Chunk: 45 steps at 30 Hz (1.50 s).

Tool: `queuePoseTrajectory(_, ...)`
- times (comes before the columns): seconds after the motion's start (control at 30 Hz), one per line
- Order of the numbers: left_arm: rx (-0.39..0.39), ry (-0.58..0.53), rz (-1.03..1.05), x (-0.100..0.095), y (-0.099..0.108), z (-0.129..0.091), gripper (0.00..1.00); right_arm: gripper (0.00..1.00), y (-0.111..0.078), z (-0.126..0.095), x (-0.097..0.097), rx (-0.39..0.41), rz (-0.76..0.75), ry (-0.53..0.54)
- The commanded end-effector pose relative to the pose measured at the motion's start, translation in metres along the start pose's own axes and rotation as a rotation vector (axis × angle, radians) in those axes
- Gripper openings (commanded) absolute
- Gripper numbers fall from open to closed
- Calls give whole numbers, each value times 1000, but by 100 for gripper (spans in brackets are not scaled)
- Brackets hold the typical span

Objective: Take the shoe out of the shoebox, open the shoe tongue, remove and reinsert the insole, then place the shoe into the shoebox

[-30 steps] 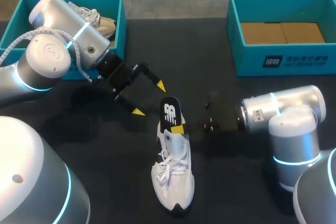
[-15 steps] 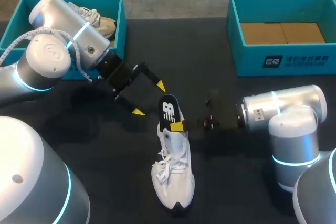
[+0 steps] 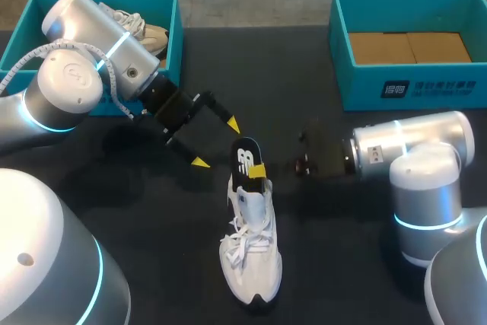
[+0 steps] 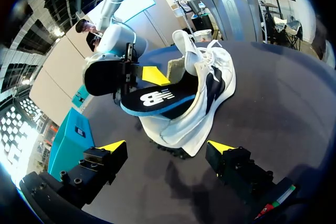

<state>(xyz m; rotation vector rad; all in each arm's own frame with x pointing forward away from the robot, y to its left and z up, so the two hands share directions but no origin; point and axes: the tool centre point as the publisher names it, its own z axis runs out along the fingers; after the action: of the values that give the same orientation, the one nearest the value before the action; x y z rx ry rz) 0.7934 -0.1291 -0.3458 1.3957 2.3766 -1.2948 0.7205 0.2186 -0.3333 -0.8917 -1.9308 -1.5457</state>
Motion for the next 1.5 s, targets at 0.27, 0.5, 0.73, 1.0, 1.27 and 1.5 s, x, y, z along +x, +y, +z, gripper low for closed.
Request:
queuePoseTrajectory(0.27, -1, 4, 0, -1, 1, 1, 100, 0, 11, 3, -2, 17, 16, -20)
queuePoseTrajectory(0.5, -1, 4, 0, -1, 1, 1, 100, 0, 7, 4, -6, 19, 49, -37)
queuePoseTrajectory(0.73, -1, 4, 0, -1, 1, 1, 100, 0, -4, 2, -6, 9, 73, -46)
queuePoseTrajectory(1.0, -1, 4, 0, -1, 1, 1, 100, 0, -15, 3, -4, 10, 94, -46)
queuePoseTrajectory(1.27, -1, 4, 0, -1, 1, 1, 100, 0, -27, 7, -4, 17, 119, -44)
queuePoseTrajectory(1.5, -1, 4, 0, -1, 1, 1, 100, 0, -34, 9, -4, 20, 134, -45)
